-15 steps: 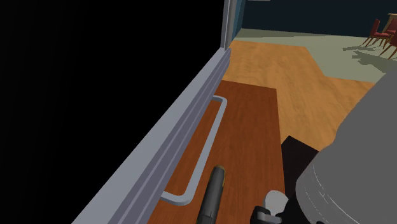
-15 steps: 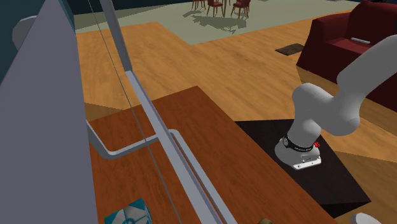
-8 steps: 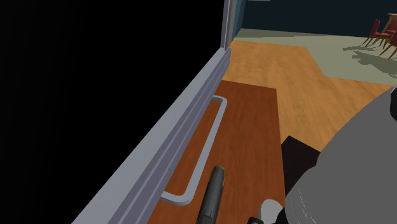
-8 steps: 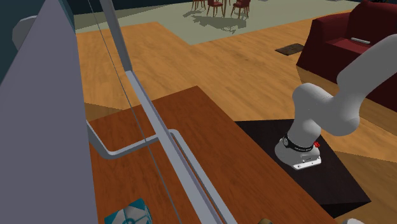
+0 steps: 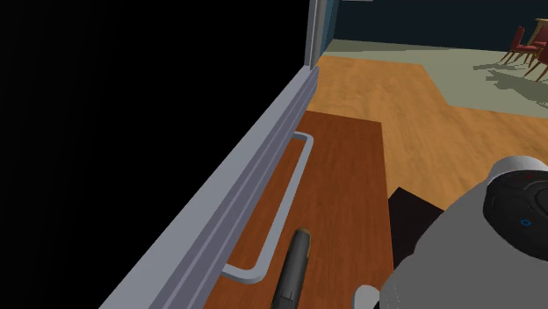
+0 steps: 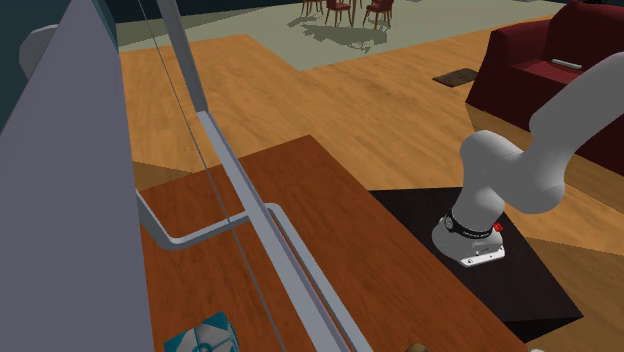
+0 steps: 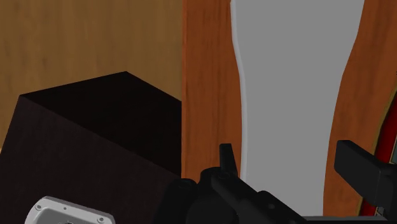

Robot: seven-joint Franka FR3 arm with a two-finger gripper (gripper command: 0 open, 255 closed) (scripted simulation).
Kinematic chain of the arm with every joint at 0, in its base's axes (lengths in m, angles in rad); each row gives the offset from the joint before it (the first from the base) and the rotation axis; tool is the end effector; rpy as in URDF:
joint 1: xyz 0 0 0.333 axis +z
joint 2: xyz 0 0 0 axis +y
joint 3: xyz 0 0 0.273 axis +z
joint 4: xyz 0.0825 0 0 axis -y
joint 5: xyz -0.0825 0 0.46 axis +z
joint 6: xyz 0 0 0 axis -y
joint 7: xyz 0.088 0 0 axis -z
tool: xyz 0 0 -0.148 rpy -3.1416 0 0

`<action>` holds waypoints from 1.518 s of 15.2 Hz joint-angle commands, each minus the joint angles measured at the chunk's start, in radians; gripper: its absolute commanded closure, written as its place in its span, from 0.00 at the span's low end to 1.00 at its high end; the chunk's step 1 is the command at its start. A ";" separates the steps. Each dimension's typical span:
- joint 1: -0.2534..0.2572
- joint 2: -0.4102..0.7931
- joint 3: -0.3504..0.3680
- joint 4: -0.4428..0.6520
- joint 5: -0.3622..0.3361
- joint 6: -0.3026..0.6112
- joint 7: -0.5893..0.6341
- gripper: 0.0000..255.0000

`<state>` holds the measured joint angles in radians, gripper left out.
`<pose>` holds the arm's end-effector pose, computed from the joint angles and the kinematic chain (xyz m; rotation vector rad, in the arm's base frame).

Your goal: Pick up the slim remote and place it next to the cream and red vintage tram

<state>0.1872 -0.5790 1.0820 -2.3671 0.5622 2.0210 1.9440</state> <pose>0.1555 0.5085 0.3072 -2.7336 1.5107 -0.0019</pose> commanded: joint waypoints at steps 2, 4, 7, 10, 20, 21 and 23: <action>-0.015 0.019 0.037 -0.022 0.007 0.047 0.002 1.00; -0.026 0.032 0.060 -0.036 0.011 0.077 0.002 1.00; -0.046 0.053 0.099 -0.057 0.017 0.123 0.004 1.00; -0.071 0.078 0.143 -0.076 0.020 0.171 0.006 1.00; -0.093 0.096 0.177 -0.088 0.021 0.205 0.008 1.00; -0.093 0.096 0.177 -0.088 0.021 0.205 0.008 0.00; -0.093 0.096 0.177 -0.088 0.021 0.205 0.008 0.00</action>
<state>0.0944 -0.4830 1.2586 -2.4547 0.5833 2.2263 1.9520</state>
